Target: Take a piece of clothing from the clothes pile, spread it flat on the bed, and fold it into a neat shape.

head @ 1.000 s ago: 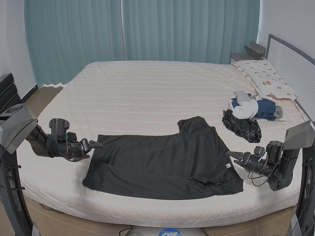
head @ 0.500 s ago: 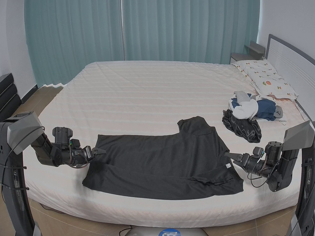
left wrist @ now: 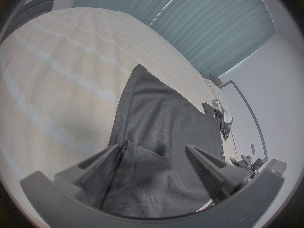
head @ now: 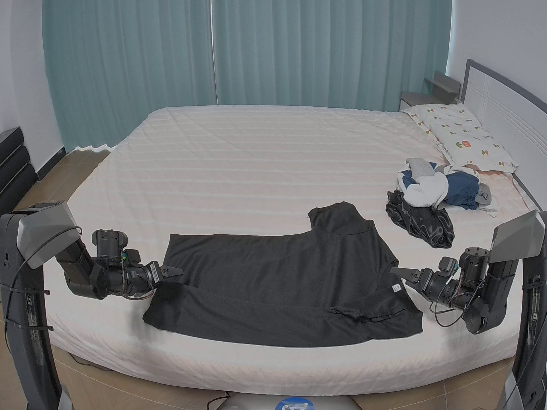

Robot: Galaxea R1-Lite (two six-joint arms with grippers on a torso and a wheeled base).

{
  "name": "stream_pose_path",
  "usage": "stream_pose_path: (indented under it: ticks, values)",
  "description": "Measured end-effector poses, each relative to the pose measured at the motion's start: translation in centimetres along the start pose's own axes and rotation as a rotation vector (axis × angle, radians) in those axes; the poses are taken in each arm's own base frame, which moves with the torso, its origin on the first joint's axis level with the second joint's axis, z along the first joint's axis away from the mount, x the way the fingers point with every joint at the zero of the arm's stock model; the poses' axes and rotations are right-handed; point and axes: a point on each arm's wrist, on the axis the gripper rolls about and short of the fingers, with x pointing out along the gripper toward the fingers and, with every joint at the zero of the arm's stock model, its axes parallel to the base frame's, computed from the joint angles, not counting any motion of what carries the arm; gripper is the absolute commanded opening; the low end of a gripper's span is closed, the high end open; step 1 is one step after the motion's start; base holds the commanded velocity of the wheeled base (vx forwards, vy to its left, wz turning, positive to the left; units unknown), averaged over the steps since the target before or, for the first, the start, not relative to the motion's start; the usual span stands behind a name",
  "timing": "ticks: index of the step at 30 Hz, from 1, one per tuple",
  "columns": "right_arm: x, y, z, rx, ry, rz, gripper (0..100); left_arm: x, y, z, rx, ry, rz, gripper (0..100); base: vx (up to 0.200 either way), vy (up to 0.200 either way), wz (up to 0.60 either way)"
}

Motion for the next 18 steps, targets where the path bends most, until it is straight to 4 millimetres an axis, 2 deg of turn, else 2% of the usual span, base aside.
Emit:
stream_pose_path:
  ticks: [11,18]
  values:
    - [-0.1,-0.4,0.1,0.003,-0.007,-0.009,100,-0.1,0.0,-0.1,0.021,-0.051,0.001,0,0.000,0.000,0.00]
    - [0.4,0.3,0.8,-0.007,-0.011,-0.006,100,-0.8,0.3,-1.2,-0.010,-0.073,0.000,0,0.000,0.000,0.00]
